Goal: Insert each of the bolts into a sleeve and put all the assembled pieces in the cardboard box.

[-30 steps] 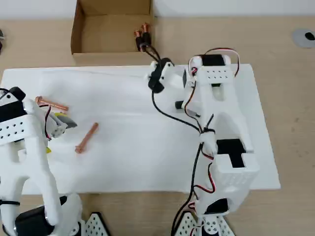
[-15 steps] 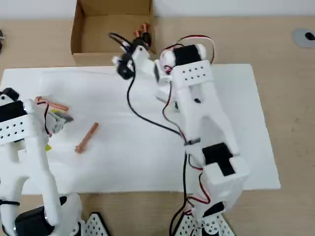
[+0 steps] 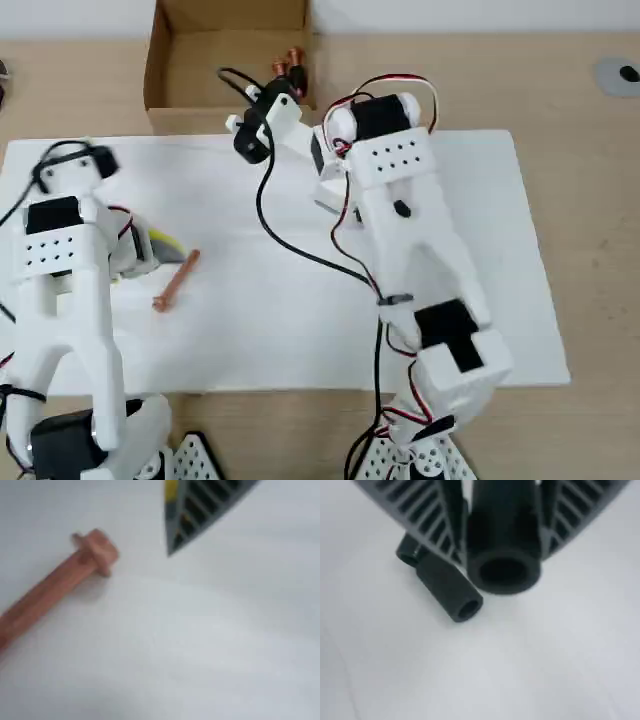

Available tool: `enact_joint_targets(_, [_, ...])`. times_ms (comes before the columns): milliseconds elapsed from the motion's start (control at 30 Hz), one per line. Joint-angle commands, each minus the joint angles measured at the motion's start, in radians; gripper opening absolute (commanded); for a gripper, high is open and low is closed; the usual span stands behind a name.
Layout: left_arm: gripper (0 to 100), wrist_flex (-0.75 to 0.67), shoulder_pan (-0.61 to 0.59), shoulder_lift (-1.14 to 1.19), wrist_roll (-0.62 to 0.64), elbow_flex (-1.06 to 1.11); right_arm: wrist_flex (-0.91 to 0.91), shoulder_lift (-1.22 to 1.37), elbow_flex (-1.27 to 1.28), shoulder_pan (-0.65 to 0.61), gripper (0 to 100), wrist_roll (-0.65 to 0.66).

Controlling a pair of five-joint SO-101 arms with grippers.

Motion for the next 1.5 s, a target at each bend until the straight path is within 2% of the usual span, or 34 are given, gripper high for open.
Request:
enact_joint_targets(0, [35, -0.052, -0.002, 0.012, -0.293, 0.032, 0.005, -0.094, -0.007, 0.013, 1.1, -0.008])
enact_joint_targets(100, [35, -0.19, 0.0, 0.042, -0.448, 0.124, 0.005, -0.116, -0.007, 0.012, 1.1, -0.008])
enact_joint_targets(200, [35, -0.272, 0.005, 0.07, -0.542, 0.196, 0.025, -0.122, -0.008, 0.012, 1.1, -0.008])
enact_joint_targets(400, [35, -0.278, 0.031, 0.074, -0.54, 0.193, 0.048, -0.122, -0.007, 0.012, 1.1, -0.008])
enact_joint_targets(567, [34, -0.279, 0.061, 0.074, -0.471, 0.18, 0.048, -0.122, -0.007, 0.012, 1.1, -0.008])
enact_joint_targets(767, [14, -0.279, 0.089, 0.076, -0.473, 0.178, 0.048, -0.122, -0.007, 0.012, 1.1, -0.008])
enact_joint_targets(1000, [13, -0.272, 0.084, 0.074, -0.47, 0.184, 0.048, -0.122, -0.007, 0.012, 1.1, -0.008])
enact_joint_targets(1467, [1, -0.27, 0.087, 0.076, -0.471, 0.186, 0.046, -0.122, -0.007, 0.016, 1.1, -0.008])
